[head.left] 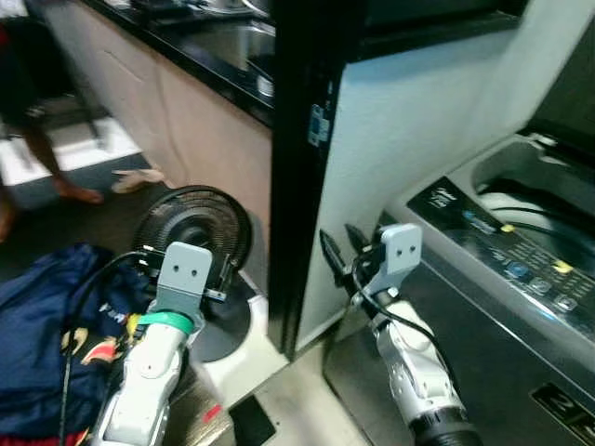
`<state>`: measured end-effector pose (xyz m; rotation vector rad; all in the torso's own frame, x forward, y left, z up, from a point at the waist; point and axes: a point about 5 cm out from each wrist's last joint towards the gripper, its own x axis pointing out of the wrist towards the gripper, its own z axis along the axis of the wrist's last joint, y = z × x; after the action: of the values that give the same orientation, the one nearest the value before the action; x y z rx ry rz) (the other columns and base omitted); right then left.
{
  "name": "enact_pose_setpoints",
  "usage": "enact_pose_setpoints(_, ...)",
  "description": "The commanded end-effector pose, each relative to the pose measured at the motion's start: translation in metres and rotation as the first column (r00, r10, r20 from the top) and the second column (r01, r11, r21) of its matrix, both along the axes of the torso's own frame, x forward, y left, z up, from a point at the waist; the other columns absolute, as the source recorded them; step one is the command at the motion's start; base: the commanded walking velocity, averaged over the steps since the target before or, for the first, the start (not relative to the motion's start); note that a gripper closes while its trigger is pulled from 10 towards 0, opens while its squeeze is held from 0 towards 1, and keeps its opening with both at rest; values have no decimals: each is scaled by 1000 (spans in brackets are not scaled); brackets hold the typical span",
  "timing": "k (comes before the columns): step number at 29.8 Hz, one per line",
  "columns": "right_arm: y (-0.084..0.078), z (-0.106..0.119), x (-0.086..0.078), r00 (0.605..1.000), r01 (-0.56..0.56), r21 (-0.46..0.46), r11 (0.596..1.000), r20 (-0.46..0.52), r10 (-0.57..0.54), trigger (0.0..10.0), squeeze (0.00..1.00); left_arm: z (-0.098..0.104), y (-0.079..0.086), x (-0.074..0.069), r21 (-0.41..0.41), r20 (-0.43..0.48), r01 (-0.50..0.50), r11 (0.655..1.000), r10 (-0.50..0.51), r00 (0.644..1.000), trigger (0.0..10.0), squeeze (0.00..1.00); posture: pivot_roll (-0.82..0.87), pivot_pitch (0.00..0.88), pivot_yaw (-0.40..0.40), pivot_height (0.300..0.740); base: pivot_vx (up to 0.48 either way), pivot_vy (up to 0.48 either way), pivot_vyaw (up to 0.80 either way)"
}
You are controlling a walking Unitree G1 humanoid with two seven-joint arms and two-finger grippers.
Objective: Clothes washing
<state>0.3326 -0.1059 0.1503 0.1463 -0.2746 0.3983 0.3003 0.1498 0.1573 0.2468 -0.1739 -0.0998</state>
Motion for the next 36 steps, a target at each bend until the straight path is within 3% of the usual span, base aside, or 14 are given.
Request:
enact_pose_setpoints(1, 0, 2, 0, 1000, -4, 4, 1000, 0, 4, 10000, 0, -1, 2, -1, 2, -15, -11, 1000, 11, 1000, 10000, 0, 66, 31, -43, 740, 0, 0, 706)
enact_pose_setpoints(36, 3, 7, -4, 999, -31, 9, 999, -15, 31, 10000, 0, 12, -1, -2, -4, -13, -17, 1000, 17, 1000, 10000, 0, 68, 33, -40, 740, 0, 0, 697)
